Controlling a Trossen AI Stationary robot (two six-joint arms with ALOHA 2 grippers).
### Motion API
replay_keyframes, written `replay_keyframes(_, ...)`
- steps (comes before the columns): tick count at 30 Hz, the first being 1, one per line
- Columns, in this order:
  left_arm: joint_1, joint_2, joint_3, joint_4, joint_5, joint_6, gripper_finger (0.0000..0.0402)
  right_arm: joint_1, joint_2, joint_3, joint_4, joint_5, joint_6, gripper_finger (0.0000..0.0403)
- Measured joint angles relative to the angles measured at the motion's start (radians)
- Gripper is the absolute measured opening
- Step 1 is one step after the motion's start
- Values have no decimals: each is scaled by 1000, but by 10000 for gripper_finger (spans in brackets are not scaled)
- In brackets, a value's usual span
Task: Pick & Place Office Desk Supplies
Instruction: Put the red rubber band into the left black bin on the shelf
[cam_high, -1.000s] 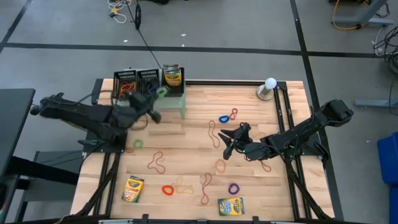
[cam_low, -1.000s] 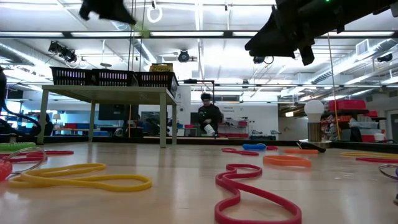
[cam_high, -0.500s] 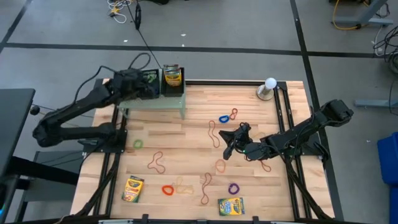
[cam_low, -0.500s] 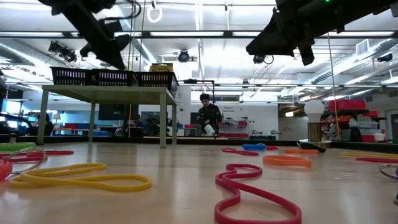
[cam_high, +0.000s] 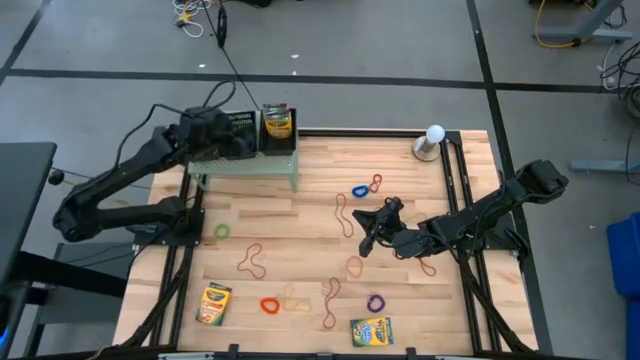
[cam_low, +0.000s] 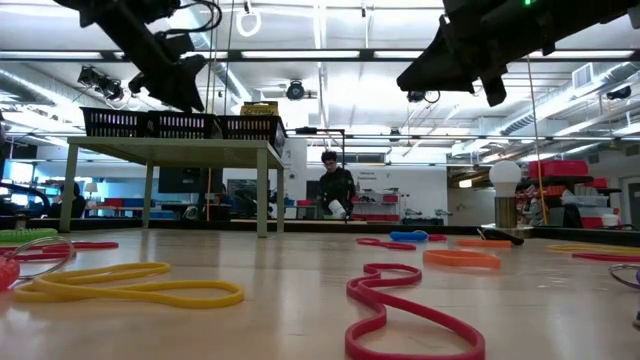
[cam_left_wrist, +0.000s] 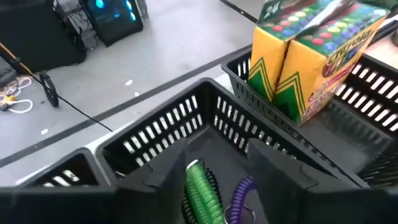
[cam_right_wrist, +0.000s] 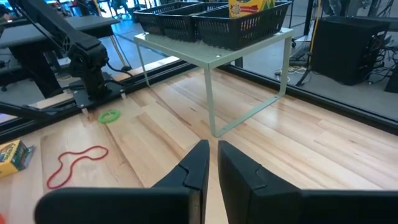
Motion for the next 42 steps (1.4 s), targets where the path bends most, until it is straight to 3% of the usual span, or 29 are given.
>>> replay_keyframes(5,-102,-57,0,-1,-3,15,185,0,0,0,-26,0,0,39)
replay_keyframes(11,-411,-59,0,-12,-35,-45,94,-6,0,0,-62,3,1,39)
replay_keyframes(16,-712,54,-1,-11,-197,-85,11,-17,0,-2,-85,3,37,39)
replay_keyframes(21,-925,208,-2,37,-297,-127,8,-17,0,-28,-75,4,37,39)
replay_keyframes(26,-1027,363,-2,184,-343,-121,8,-17,0,-40,-55,23,23,39)
replay_keyframes(30,-1034,479,-2,317,-308,-120,8,-17,0,-40,-54,23,23,39)
replay_keyframes(35,-1029,587,-2,415,-141,-140,8,-17,0,-40,-54,-21,23,39)
replay_keyframes(42,-1120,616,2,330,24,-262,10,-17,0,-40,-57,-31,18,39)
